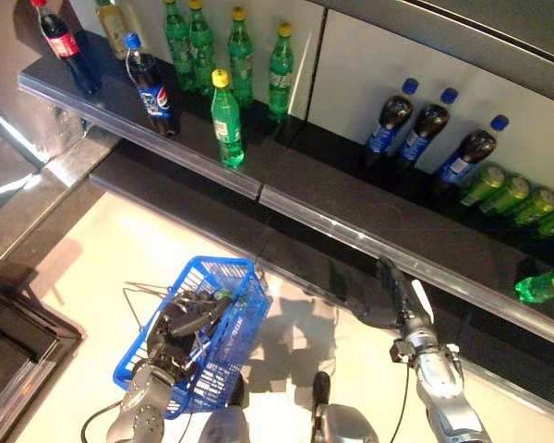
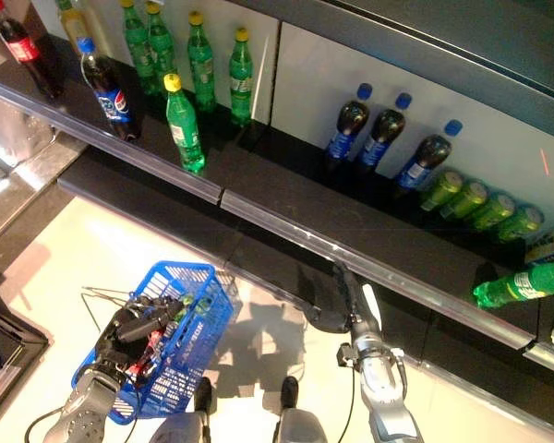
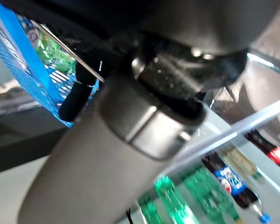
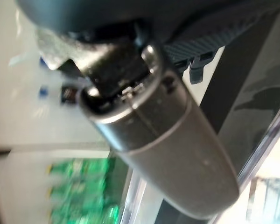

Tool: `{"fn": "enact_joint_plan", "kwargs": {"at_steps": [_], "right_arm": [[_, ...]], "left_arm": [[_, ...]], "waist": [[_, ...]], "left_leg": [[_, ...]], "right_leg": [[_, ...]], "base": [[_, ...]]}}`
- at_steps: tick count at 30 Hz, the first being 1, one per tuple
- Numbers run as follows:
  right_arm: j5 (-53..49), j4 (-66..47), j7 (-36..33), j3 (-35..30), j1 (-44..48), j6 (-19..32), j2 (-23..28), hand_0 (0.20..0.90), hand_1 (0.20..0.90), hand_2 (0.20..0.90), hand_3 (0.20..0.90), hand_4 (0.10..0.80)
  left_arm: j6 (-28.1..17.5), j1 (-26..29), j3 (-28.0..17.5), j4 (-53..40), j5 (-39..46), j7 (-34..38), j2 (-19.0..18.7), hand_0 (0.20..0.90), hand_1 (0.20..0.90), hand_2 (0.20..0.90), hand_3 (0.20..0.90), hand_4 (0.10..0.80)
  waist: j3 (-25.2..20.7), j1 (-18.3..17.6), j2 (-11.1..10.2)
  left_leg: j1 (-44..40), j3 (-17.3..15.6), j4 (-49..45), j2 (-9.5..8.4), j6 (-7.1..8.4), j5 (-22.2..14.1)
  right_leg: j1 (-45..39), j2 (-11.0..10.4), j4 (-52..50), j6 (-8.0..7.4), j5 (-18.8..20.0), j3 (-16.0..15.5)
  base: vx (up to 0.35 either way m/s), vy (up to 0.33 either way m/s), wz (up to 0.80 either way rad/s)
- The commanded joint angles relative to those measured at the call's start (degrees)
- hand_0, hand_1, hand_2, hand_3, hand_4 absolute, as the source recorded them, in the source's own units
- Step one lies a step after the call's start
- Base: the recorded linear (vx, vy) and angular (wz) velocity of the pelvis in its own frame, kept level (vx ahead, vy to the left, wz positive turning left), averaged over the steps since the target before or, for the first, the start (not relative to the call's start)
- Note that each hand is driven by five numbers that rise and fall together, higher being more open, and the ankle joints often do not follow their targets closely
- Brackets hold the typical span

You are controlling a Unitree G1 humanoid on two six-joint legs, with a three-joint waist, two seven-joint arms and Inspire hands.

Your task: Pick up the drink and place into the basket.

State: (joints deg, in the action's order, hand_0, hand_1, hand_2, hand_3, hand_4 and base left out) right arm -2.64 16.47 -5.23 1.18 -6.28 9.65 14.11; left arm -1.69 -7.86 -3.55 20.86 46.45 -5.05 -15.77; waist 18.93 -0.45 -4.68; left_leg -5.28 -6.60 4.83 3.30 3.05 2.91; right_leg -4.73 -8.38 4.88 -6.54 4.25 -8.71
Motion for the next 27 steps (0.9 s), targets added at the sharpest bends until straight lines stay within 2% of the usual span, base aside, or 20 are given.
{"fn": "enact_joint_plan", "kwargs": {"at_steps": [1,5,9,14,22,27], "right_arm": [[-6.33,2.43,-3.09,-1.12,-3.75,6.07,2.4,0.9,0.9,0.9,0.9,0.8],[-14.09,9.77,-2.32,-2.77,-2.97,6.03,1.32,0.9,0.9,0.9,0.9,0.8],[-17.69,18.59,-1.18,-3.57,-1.61,5.73,0.61,0.9,0.9,0.9,0.9,0.8],[-16.94,32.14,0.94,-4.82,0.15,7.54,1.25,0.9,0.9,0.9,0.9,0.8],[-16.22,44.24,3.14,-5.68,1.71,8.5,1.77,0.9,0.9,0.9,0.9,0.8],[-15.34,52.4,6.04,-5.58,2.84,7.13,2.11,0.9,0.9,0.9,0.9,0.8]], "left_arm": [[-17.51,4.18,-3.85,-5.71,-2.3,-5.48,-0.27,0.3,0.3,0.3,0.2,0.1],[-17.49,4.86,-3.44,2.33,-3.25,-5.67,-0.45,0.3,0.3,0.3,0.2,0.1],[-17.74,6.5,-2.59,12.4,-4.84,-5.16,0.42,0.3,0.3,0.3,0.2,0.1],[-17.41,7.86,-2.29,24.99,-6.81,-4.85,0.88,0.3,0.3,0.3,0.2,0.1],[-16.3,8.65,-3.07,37.25,-8.98,-6.71,0.62,0.3,0.3,0.3,0.2,0.1],[-15.99,8.84,-2.84,45.71,-12.5,-8.04,-0.11,0.3,0.3,0.3,0.2,0.1]], "waist": [[-15.88,-0.76,3.89],[-15.83,-1.29,4.17],[-15.85,-1.68,4.41],[-16.33,-1.58,4.44],[-16.8,-1.54,4.45],[-17.12,-1.37,4.45]], "left_leg": [[-0.53,-0.39,0.17,0.26,-1.56,-1.72],[-0.78,-1.07,0.17,0.46,-1.3,-1.87],[-1.2,-1.86,0.17,0.64,-1.11,-1.99],[-1.73,-2.01,0.17,0.64,-1.11,-2.21],[-1.98,-2.31,0.01,0.8,-1.02,-2.33],[-2.25,-2.3,0.06,0.76,-1.07,-2.52]], "right_leg": [[-1.43,-0.89,-2.45,-0.17,-1.02,0.23],[-1.51,-0.61,-2.31,0.02,-1.04,0.9],[-1.43,-0.33,-2.59,0.2,-1.15,1.36],[-1.74,0.13,-2.68,0.51,-1.47,1.86],[-1.75,0.43,-2.9,0.71,-1.75,2.16],[-1.95,0.62,-2.97,0.79,-2.05,2.06]], "base": [[-0.017,0.013,-0.22],[-0.006,0.015,-0.12],[0.004,0.009,-0.11],[0.021,0.0,-0.13],[0.017,-0.005,-0.08],[0.0,0.0,0.0]]}}
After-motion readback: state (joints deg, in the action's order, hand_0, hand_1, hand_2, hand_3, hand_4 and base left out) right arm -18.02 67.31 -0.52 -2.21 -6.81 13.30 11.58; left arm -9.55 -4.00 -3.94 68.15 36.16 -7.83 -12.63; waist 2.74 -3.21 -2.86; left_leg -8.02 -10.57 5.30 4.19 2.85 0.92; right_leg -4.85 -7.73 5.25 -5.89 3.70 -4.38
